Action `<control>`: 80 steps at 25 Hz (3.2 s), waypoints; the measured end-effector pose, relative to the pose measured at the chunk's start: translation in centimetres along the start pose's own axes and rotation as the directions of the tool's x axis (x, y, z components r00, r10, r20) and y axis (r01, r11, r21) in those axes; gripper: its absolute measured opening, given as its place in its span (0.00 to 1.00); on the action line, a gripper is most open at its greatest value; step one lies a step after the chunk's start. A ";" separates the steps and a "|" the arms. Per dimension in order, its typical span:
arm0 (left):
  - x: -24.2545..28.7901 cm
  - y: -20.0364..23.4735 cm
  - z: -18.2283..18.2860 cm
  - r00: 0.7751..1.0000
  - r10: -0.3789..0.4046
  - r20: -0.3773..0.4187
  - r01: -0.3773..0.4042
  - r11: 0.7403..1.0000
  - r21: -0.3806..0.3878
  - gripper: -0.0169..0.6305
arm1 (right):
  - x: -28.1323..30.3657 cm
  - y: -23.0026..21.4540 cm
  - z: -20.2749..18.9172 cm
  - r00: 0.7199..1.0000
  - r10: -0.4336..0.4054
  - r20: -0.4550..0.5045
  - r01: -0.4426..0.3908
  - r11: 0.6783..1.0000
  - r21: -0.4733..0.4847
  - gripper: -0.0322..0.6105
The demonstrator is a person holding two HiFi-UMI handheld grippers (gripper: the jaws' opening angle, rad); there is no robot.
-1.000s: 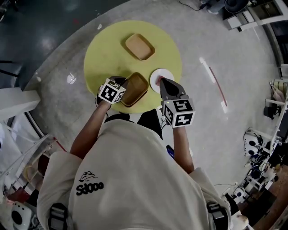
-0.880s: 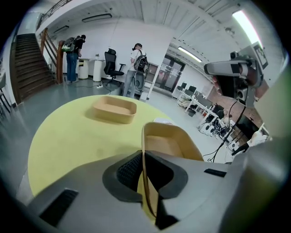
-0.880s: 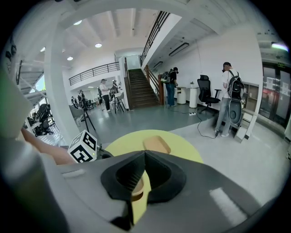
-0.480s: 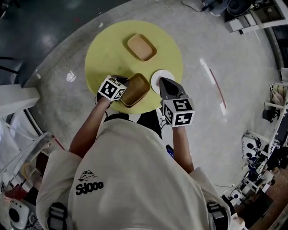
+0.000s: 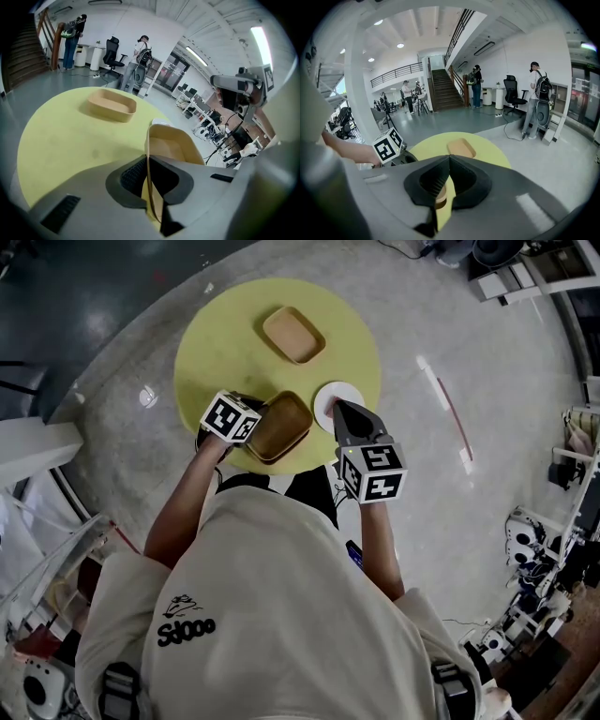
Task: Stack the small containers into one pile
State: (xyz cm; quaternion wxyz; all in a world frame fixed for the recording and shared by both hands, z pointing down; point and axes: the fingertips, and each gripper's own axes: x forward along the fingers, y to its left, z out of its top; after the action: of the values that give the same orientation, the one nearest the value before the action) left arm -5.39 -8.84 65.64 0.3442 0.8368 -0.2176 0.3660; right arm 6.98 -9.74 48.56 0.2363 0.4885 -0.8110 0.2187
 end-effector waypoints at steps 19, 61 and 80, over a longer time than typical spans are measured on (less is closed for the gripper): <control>1.3 -0.1 -1.7 0.991 0.133 -0.022 -0.133 0.991 0.026 0.05 | -1.6 -0.9 -1.1 1.000 -0.025 0.015 0.025 0.999 0.020 0.07; 2.2 -0.7 2.1 0.993 0.028 -0.114 -0.027 1.000 0.012 0.24 | 0.3 -9.5 0.9 0.989 0.141 -0.038 -0.141 0.990 0.003 0.07; 4.9 12.2 9.9 0.870 0.427 0.245 -0.089 0.626 -0.775 0.25 | 3.8 -21.1 -0.4 0.975 0.208 -0.081 -0.207 0.978 0.030 0.07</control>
State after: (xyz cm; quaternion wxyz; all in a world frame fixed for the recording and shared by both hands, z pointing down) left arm -5.22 -24.77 69.52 0.5433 0.6382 -0.5343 0.1095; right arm 24.39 -21.14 53.75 0.2408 0.3940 -0.8445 0.2712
